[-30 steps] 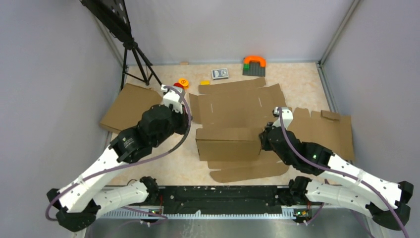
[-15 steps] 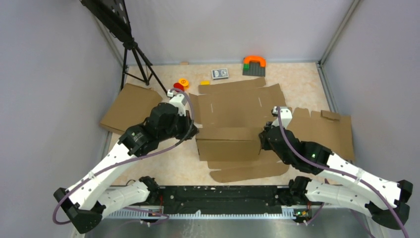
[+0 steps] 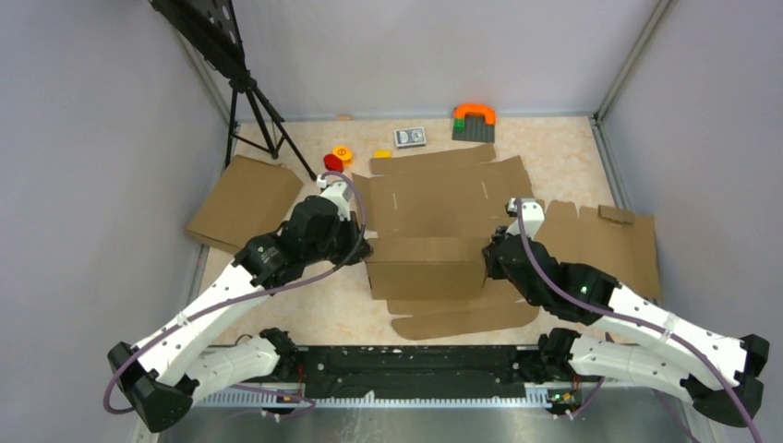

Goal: Fold the paper box
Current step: Close the paper box at the center of the board.

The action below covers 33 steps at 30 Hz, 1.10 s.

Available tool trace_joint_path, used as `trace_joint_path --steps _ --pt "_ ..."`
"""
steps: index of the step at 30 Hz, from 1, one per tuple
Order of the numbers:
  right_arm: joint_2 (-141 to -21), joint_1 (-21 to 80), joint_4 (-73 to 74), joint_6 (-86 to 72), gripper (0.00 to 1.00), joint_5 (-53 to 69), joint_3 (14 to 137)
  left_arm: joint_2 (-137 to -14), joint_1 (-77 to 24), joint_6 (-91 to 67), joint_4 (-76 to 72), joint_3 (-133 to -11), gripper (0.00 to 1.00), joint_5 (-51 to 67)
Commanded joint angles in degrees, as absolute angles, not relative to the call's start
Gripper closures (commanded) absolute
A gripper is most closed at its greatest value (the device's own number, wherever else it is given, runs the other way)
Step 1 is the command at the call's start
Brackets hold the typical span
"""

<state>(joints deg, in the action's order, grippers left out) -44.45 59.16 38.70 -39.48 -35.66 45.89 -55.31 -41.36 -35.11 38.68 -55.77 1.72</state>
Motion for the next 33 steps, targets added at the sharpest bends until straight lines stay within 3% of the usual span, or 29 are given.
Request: trace_joint_path --steps 1,8,18,27,33 --pt "-46.4 59.3 42.4 -38.9 1.0 -32.8 46.1 -55.8 -41.2 -36.0 39.9 -54.5 1.0 1.1" --pt "-46.5 59.3 41.8 -38.7 1.0 -32.7 46.1 -55.1 -41.1 -34.3 45.9 -63.3 1.0 -1.7" --pt "-46.3 59.4 41.5 -38.7 1.0 -32.1 45.3 -54.0 -40.9 -38.7 38.8 -49.7 1.0 4.1" --pt "-46.2 59.3 41.2 -38.1 1.0 -32.0 45.7 -54.4 -40.9 -37.1 45.3 -60.8 1.0 0.8" --pt "-45.8 59.4 41.7 -38.4 1.0 -31.9 45.0 -55.2 -40.8 -39.5 40.7 -51.2 1.0 4.1"
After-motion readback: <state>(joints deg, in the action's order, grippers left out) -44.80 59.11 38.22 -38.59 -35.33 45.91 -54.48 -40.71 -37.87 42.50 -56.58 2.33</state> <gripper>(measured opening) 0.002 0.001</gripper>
